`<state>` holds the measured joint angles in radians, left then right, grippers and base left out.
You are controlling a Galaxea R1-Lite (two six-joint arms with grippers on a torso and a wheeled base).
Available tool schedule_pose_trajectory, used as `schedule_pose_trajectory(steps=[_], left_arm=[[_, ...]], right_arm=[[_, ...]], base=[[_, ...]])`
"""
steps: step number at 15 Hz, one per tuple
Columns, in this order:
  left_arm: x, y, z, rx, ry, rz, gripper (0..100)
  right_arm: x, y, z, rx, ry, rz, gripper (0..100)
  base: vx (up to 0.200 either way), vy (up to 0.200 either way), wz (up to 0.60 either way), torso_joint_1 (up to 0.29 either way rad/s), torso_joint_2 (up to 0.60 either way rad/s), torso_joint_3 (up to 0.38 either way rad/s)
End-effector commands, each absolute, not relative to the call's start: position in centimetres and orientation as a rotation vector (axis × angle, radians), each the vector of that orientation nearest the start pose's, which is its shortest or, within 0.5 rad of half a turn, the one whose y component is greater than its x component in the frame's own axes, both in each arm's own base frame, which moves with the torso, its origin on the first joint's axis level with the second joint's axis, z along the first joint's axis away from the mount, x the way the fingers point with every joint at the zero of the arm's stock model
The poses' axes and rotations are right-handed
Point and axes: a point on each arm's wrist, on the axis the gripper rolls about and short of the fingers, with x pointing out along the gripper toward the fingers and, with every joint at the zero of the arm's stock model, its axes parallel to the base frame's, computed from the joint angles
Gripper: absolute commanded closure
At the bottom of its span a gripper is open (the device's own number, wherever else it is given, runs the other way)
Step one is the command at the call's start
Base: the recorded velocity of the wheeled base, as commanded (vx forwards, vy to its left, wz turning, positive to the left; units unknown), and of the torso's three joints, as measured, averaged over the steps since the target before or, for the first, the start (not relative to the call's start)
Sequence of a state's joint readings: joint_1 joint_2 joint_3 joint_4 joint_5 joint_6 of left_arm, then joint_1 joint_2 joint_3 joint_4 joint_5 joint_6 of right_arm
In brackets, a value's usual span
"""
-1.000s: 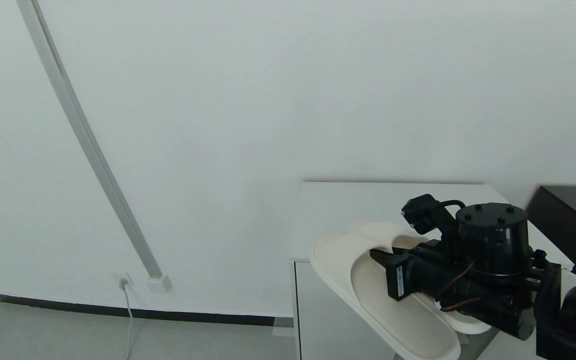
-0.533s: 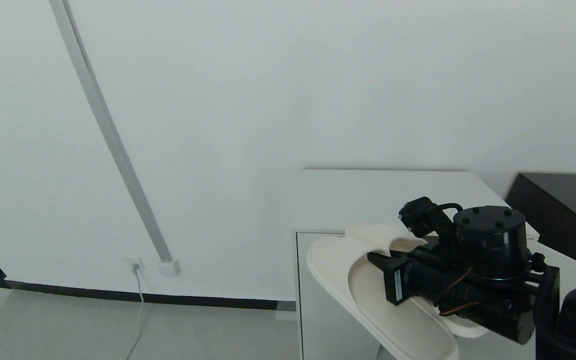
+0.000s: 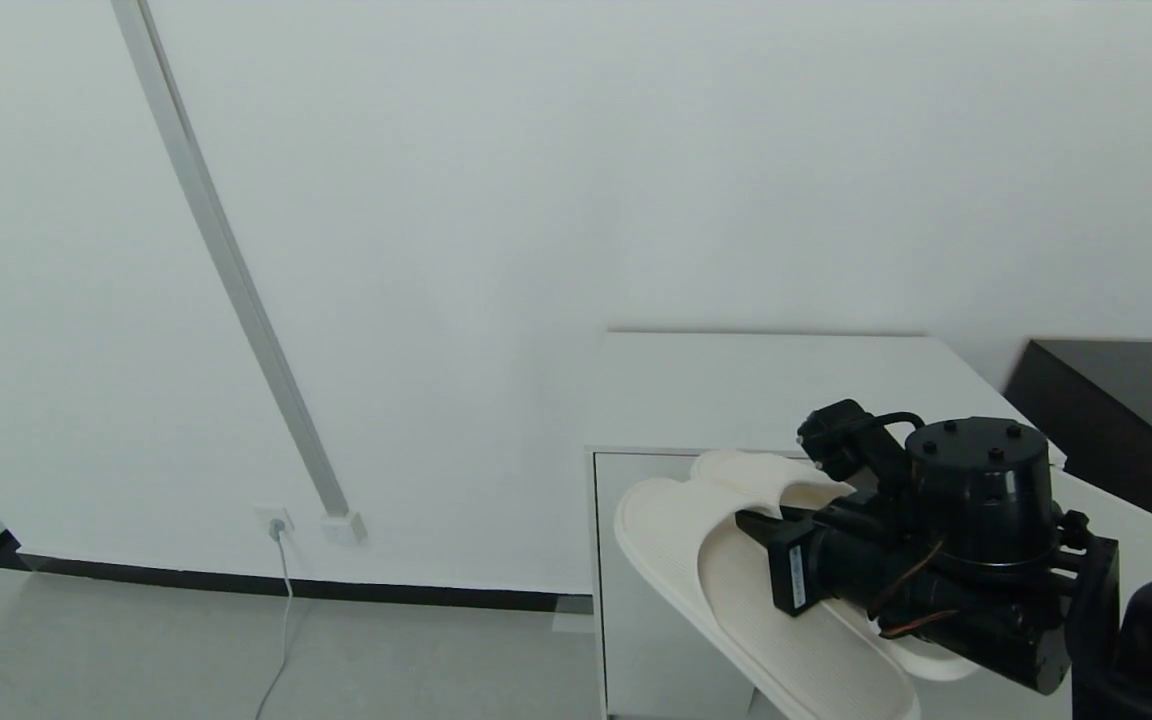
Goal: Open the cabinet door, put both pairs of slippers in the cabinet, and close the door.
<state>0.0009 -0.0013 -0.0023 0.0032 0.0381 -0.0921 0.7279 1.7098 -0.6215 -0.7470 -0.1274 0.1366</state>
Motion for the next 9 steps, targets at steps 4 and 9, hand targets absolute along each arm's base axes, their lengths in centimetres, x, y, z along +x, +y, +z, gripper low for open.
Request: schedule_pose_trajectory(steps=[4,9], left_arm=[[-2.31,0.08,7.6,-0.092,-0.002,0.04,100],[-2.31,0.08,7.6,-0.092,-0.002,0.04,100]], right_arm=[[21.45,18.59,13.89,-0.018,0.37,0.567,100],[21.46,18.61,13.76,-0.022,0.374,0.573,100]], base=[[0.0,0.0,0.0,0.0,0.0,0.0],[0.0,-0.04,0.0,0.0,0.0,0.0]])
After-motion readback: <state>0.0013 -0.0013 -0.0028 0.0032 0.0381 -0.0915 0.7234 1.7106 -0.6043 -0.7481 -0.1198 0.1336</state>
